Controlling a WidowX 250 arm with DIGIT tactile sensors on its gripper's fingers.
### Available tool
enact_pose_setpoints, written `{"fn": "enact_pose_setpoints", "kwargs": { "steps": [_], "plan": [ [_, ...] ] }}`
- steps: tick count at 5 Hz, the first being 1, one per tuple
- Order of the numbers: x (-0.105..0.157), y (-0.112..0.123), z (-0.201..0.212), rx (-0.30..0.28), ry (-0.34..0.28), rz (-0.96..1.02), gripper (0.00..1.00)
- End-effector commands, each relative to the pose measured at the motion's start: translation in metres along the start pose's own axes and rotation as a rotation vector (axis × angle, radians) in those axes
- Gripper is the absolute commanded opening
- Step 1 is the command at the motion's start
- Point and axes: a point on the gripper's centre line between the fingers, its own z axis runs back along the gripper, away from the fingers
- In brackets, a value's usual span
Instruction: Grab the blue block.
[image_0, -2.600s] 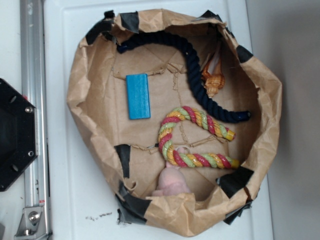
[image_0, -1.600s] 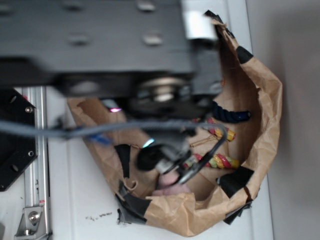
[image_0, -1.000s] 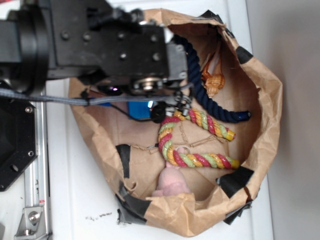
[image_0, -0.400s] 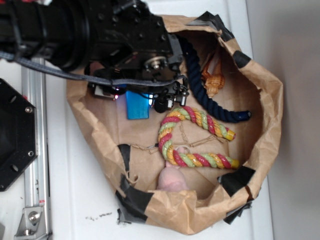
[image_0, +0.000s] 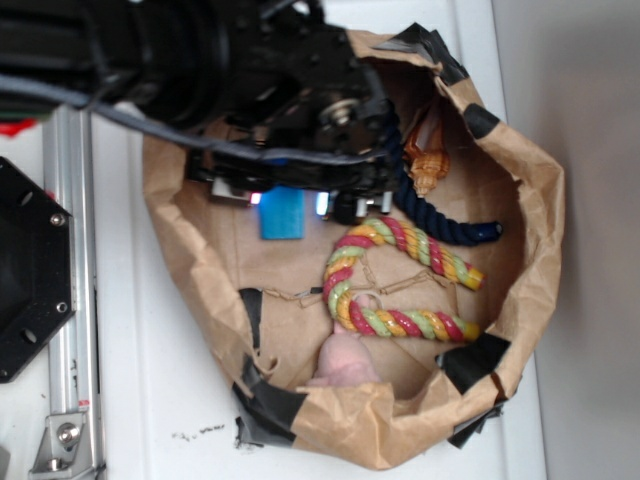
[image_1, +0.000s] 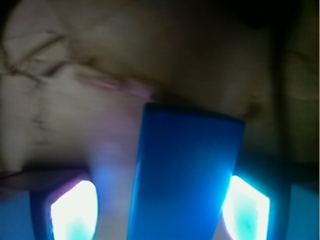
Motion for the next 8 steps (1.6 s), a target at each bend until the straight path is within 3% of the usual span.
{"fn": "enact_pose_setpoints", "kwargs": {
  "steps": [1,3,4,5,6,7,8],
  "plan": [
    [0.0,0.018,-0.02,0.009,0.033,0.056,0.0],
    [-0.002,0.021,-0.01,0.022,0.033,0.019,0.0],
    [-0.005,0.017,0.023,0.032,-0.033,-0.139,0.0],
    [-0.004,0.005,0.074,-0.019,-0.213,-0.374,0.0],
    [-0.011,-0.015,0.127,-0.168,-0.31,-0.618,0.0],
    [-0.028,-0.031,0.168,0.006,-0.336,-0.878,0.0],
    [-0.042,-0.029,0.163,0.055,-0.377,-1.127,0.0]
  ]
}}
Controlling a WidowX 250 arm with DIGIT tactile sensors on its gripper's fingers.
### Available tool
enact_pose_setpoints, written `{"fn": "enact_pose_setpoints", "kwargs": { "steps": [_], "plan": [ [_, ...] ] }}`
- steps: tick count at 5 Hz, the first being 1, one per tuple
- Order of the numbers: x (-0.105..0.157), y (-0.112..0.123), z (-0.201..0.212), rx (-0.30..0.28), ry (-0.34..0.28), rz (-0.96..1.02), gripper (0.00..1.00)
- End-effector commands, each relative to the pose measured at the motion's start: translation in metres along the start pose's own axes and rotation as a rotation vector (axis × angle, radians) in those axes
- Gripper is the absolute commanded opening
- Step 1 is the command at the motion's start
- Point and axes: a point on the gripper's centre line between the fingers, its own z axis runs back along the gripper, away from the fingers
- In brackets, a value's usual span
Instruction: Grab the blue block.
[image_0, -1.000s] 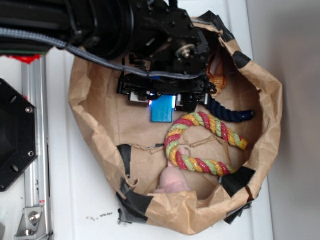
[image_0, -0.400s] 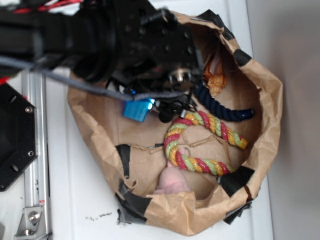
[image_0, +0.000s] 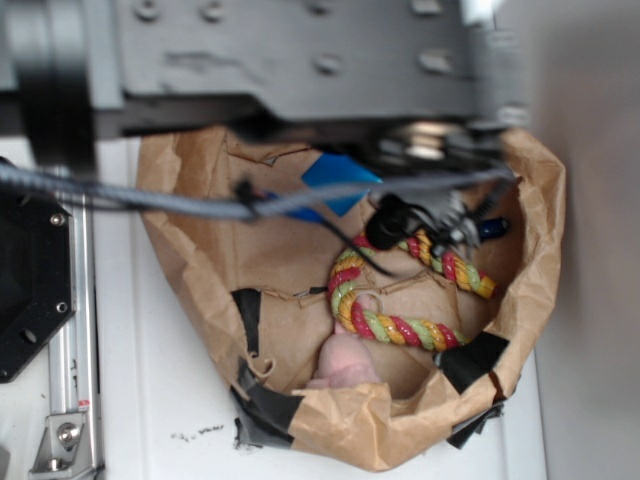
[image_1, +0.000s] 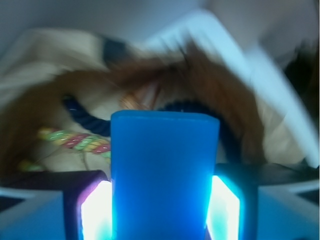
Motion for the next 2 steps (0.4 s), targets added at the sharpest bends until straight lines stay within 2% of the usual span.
{"fn": "enact_pose_setpoints", "kwargs": {
  "steps": [1,2],
  "plan": [
    [-0.021,0.006,0.014,-0.105,-0.043,-0.51,0.0],
    [-0.036,0.025,0.015,-0.144,-0.095,-0.753,0.0]
  ]
}}
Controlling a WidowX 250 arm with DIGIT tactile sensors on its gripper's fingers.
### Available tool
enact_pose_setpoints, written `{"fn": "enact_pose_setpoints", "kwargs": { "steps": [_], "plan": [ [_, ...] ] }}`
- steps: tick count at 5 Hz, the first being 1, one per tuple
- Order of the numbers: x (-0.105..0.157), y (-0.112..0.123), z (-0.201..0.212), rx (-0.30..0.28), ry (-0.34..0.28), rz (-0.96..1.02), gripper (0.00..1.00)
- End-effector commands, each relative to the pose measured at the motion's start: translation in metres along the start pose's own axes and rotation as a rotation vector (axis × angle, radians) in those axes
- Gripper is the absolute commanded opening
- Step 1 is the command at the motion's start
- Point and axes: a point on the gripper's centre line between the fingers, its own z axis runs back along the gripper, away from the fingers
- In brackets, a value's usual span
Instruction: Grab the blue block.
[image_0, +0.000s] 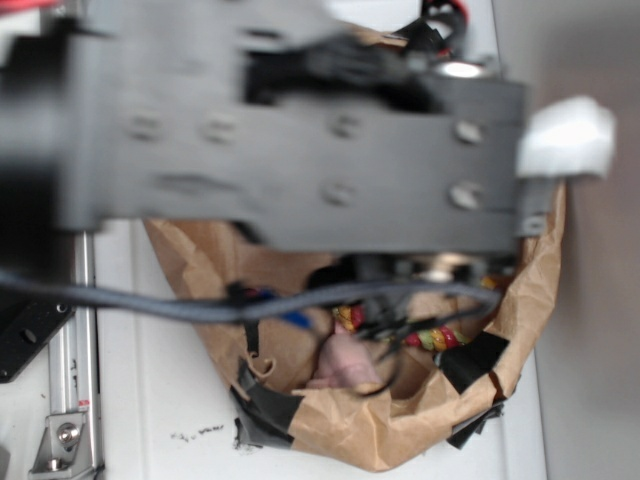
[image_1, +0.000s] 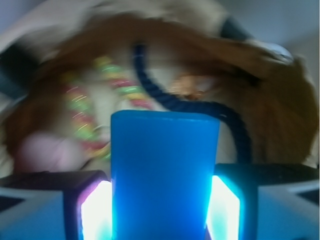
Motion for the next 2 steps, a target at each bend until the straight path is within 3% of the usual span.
{"fn": "enact_pose_setpoints", "kwargs": {
  "steps": [1,2],
  "plan": [
    [-0.0162,0.0323,0.0095,-0.102,-0.1,-0.42,0.0],
    [-0.0124,0.0394,0.0029,-0.017,-0.056,-0.362,0.0]
  ]
}}
